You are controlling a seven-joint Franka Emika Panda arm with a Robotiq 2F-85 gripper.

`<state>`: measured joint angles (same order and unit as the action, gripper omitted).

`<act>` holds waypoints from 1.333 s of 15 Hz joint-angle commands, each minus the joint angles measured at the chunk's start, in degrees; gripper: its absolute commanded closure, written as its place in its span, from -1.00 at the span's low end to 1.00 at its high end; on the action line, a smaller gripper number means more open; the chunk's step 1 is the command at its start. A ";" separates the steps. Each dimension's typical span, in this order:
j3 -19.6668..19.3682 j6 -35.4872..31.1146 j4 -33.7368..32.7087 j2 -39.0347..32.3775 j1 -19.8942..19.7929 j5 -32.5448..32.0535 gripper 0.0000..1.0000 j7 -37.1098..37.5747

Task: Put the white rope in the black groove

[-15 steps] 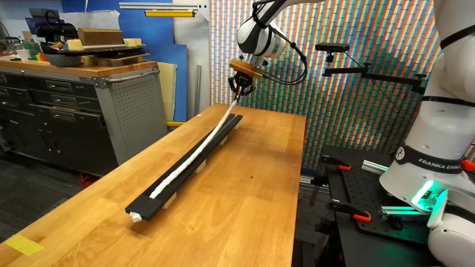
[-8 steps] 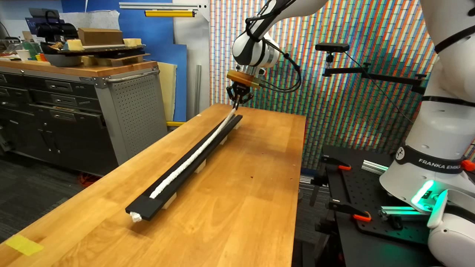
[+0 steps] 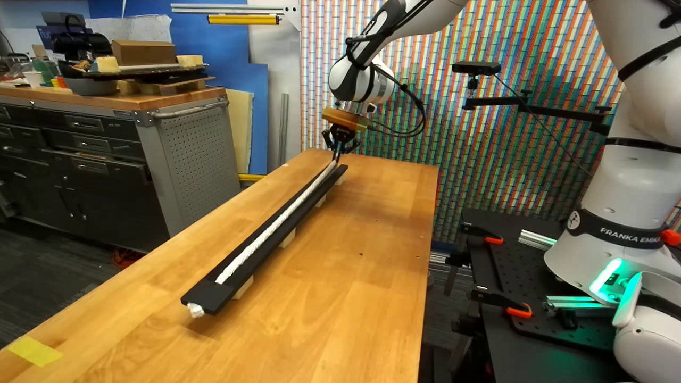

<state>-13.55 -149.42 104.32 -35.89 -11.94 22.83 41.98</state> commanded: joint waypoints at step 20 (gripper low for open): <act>-0.32 3.19 -5.75 -3.41 -3.92 -0.17 -0.77 -0.45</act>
<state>-13.99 -146.78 100.13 -39.24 -15.09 22.83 41.89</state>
